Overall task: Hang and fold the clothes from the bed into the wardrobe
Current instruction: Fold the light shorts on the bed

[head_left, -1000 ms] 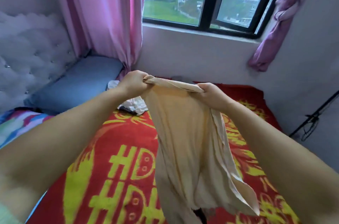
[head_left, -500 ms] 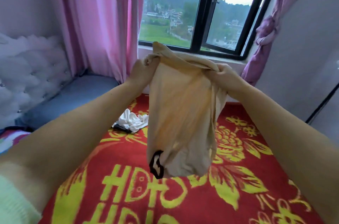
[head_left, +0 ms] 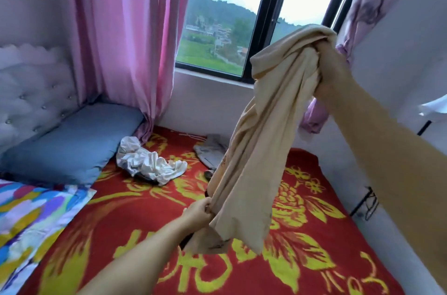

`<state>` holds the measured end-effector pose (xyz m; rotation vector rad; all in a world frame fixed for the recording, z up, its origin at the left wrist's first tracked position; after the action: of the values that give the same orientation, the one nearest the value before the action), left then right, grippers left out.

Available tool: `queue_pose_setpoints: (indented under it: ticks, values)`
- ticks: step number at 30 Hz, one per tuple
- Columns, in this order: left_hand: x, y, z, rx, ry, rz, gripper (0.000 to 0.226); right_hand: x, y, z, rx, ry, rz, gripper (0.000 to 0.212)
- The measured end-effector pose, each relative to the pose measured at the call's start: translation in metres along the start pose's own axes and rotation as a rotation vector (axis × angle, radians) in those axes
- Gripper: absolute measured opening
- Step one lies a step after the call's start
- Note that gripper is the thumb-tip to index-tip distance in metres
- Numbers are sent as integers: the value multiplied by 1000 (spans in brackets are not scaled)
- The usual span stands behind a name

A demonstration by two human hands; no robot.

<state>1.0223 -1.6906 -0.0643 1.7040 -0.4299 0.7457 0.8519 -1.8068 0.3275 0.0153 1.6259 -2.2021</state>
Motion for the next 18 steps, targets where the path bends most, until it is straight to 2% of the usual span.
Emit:
queue_pose_setpoints:
  ticks: [1, 3, 5, 7, 9, 11, 12, 13, 15, 17, 18]
  values:
    - [0, 1, 3, 15, 73, -92, 6, 9, -2, 1, 33, 23, -55, 14]
    - [12, 14, 13, 39, 227, -272, 22, 41, 1, 3, 52, 114, -228, 11]
    - [38, 33, 19, 30, 335, -415, 29, 79, 20, 0, 1, 169, -372, 12]
    - [64, 60, 23, -37, 331, -497, 23, 114, 50, -7, -72, 168, -531, 12]
    - [81, 92, 25, -110, 231, -595, 12, 142, 84, -20, -151, 102, -737, 14]
    - [91, 123, 24, -123, 110, -701, 3, 154, 116, -33, -246, -14, -865, 14]
    - [94, 138, 23, -106, 45, -762, 8, 153, 130, -40, -311, -94, -891, 18]
    - [97, 153, 22, -82, -17, -827, 11, 147, 142, -48, -385, -192, -916, 31]
    - [103, 182, 17, -17, -123, -968, 12, 119, 156, -66, -495, -425, -916, 74]
    - [110, 204, 12, 37, -191, -1080, 13, 79, 160, -87, -533, -676, -828, 92]
    - [114, 213, 10, 40, -206, -1107, 15, 61, 161, -96, -519, -752, -794, 91]
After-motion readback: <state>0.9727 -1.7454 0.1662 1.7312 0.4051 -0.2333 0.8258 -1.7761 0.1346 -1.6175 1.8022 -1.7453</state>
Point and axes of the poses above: each hand's wrist, its own z-axis towards the middle knuckle, its own x-axis out of the back of the hand, y = z × x, the point moved 7 cm from there along z, towards the middle knuckle, and after that the axes turned 3 degrees about z, right-handed, at the moved point
